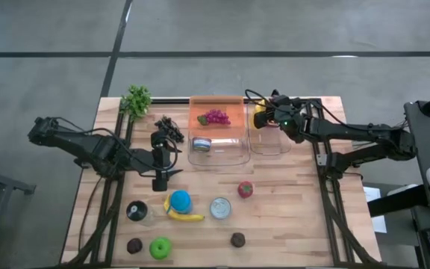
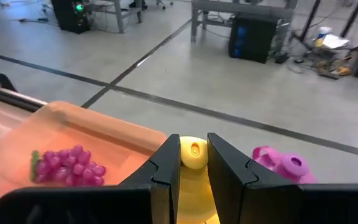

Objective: Pick & Place Food Item
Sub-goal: Put the yellow water bottle into the right transparent bin

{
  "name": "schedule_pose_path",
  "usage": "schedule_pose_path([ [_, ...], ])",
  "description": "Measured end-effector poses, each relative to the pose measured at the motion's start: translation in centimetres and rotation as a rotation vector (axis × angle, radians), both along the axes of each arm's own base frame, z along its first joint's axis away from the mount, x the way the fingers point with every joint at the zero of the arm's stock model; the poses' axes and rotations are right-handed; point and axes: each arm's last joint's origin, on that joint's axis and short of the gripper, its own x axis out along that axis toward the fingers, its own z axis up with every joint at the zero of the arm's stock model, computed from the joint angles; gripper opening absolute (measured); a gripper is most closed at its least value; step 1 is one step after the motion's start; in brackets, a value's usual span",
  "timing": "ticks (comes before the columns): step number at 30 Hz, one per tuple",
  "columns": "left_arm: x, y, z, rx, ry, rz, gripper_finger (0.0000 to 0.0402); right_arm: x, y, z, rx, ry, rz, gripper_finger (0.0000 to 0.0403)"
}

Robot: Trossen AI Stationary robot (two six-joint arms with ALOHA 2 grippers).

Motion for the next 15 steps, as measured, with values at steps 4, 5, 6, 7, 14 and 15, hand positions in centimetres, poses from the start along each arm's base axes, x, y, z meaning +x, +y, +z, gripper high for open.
schedule_pose_path([
  [4, 0.0, 0.0, 0.0, -0.001, 0.0, 0.0, 0.0305, 0.4, -0.3, -0.5, 0.014, 0.011, 0.014, 0.0056],
  [5, 0.0, 0.0, 0.0, 0.0, 0.0, 0.0, 0.0306, 0.5, -0.5, -0.7, 0.017, 0.017, 0.015, 0.0056],
  [6, 0.0, 0.0, 0.0, -0.001, 0.0, 0.0, 0.0306, 0.6, -0.5, -0.8, 0.02, 0.025, 0.013, 0.0056],
  [7, 0.0, 0.0, 0.0, 0.0, -0.001, 0.0, 0.0305, 0.6, -0.7, -1.0, 0.023, 0.032, 0.01, 0.0056],
  [14, 0.0, 0.0, 0.0, -0.002, -0.003, 0.0, 0.0299, 1.8, -1.3, -2.1, 0.028, 0.057, 0.004, 0.0056],
  [15, 0.0, 0.0, 0.0, -0.001, -0.003, 0.0, 0.0299, 1.9, -1.4, -2.2, 0.028, 0.056, 0.003, 0.0057],
])
